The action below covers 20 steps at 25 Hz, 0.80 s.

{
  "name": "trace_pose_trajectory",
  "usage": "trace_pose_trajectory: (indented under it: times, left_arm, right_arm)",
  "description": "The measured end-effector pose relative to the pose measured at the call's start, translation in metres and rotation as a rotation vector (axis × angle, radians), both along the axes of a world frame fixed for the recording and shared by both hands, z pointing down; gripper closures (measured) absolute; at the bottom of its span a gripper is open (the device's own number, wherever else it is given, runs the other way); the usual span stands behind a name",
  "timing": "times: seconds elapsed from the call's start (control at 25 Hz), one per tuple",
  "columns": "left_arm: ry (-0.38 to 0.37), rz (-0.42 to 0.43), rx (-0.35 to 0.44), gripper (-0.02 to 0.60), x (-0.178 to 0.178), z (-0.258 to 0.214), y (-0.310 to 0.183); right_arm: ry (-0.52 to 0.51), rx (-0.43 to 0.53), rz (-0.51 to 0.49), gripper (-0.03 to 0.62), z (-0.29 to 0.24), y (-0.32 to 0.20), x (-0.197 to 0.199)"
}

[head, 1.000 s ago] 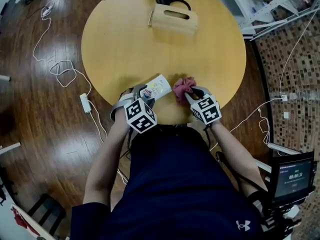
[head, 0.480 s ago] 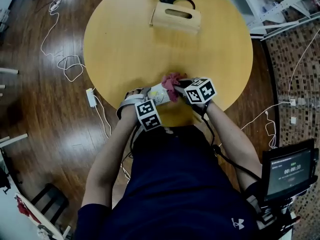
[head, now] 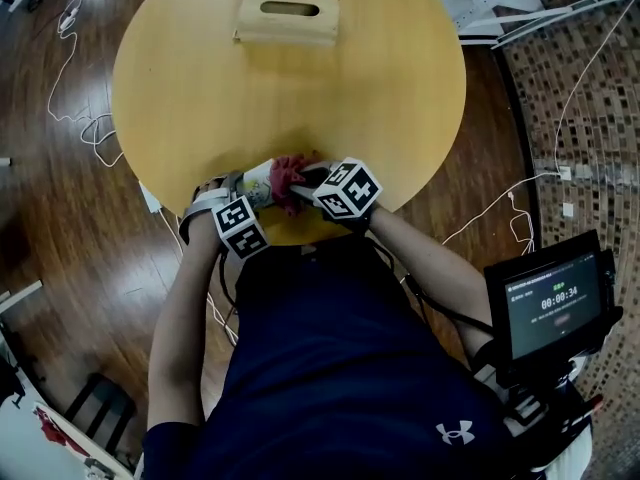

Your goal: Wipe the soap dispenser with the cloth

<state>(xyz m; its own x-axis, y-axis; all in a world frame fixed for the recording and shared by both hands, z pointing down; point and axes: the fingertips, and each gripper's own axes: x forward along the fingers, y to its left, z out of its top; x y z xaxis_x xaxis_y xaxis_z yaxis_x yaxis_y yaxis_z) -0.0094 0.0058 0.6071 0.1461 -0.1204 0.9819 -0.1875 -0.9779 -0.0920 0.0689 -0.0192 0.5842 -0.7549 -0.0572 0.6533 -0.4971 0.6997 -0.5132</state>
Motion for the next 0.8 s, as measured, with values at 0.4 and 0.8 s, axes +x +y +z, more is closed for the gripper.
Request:
trace_pose_trajectory:
  times: [0.4, 0.8]
  left_arm:
    - [0.003, -0.019, -0.005, 0.175, -0.008, 0.001, 0.008]
    - [0.040, -0.016, -0.024, 0.167, 0.011, 0.004, -0.002]
  right_arm:
    - [-0.018, 0.063, -0.003, 0.508, -0.008, -0.038, -0.022]
    - [-0.025, -0.047, 0.002, 0.508, -0.003, 0.012, 0.012]
